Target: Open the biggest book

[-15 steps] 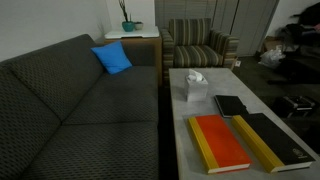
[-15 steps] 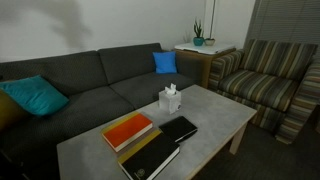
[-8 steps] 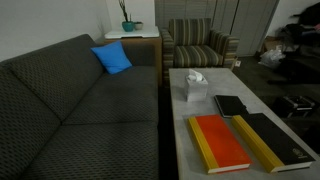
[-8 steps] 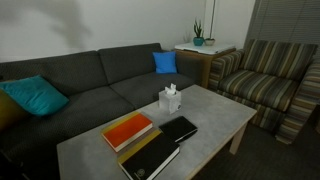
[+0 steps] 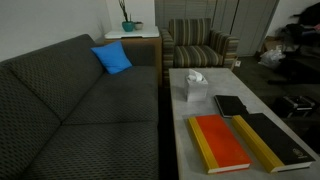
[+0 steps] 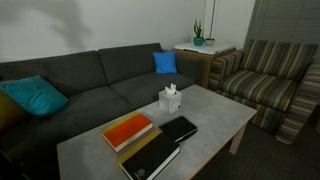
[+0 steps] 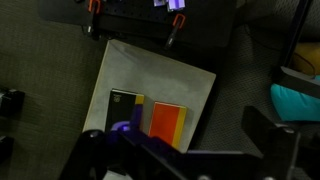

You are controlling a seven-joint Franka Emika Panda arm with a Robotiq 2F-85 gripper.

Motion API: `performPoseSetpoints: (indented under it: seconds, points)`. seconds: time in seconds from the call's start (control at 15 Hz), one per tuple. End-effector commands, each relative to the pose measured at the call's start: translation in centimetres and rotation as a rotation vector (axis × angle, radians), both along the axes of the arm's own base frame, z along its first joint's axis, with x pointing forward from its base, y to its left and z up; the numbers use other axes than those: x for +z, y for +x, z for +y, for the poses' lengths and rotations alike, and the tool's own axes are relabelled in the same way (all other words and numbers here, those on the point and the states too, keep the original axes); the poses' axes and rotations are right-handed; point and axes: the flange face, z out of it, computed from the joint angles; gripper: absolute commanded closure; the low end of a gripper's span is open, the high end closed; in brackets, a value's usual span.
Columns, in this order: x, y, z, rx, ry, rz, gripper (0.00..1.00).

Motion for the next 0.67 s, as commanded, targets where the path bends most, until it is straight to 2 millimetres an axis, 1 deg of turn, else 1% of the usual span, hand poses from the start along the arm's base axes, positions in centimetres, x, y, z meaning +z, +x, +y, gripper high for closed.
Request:
performPoseSetpoints:
  seconds: [0.0,0.4,0.6]
  points:
    - [0.07,0.02,-0.01,0.000,0.000,0.001,0.00]
    - [0.06,0.02,-0.01,0.000,0.000,0.001,0.00]
    - [-0.36,0.33,-0.01,0.033,0.012,-0.014,0.00]
